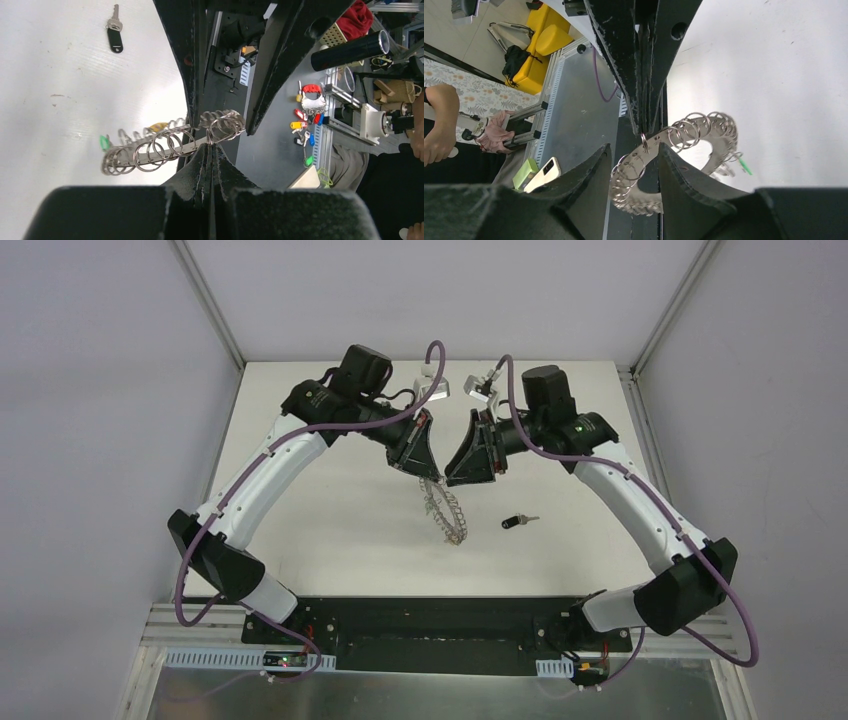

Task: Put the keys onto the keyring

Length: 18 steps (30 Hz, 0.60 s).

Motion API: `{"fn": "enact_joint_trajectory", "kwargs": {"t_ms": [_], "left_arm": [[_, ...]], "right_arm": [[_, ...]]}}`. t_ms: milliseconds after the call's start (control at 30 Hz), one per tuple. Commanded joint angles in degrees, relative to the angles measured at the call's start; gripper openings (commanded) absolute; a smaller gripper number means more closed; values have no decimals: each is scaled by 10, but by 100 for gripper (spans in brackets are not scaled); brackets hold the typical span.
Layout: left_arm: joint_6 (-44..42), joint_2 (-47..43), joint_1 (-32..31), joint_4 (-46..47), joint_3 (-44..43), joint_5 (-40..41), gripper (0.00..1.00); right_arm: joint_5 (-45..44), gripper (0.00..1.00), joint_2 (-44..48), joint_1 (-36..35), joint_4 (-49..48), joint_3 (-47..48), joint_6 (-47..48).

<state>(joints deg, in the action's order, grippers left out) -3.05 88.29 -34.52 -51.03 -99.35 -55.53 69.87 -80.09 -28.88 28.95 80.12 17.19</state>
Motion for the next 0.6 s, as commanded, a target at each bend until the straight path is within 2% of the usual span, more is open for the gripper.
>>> {"fn": "enact_joint_trajectory", "kwargs": {"t_ms": [0, 167, 400, 567], "left_arm": [[21, -8, -3, 36, 4, -41, 0], [29, -7, -3, 48, 10, -47, 0], [29, -9, -3, 53, 17, -46, 0], [29, -9, -3, 53, 18, -43, 0]], "right_arm": [[9, 41, 0, -10, -14, -8, 13], [7, 38, -2, -16, -23, -19, 8], [8, 22, -3, -16, -42, -18, -17], [10, 15, -4, -16, -59, -22, -41]]}}
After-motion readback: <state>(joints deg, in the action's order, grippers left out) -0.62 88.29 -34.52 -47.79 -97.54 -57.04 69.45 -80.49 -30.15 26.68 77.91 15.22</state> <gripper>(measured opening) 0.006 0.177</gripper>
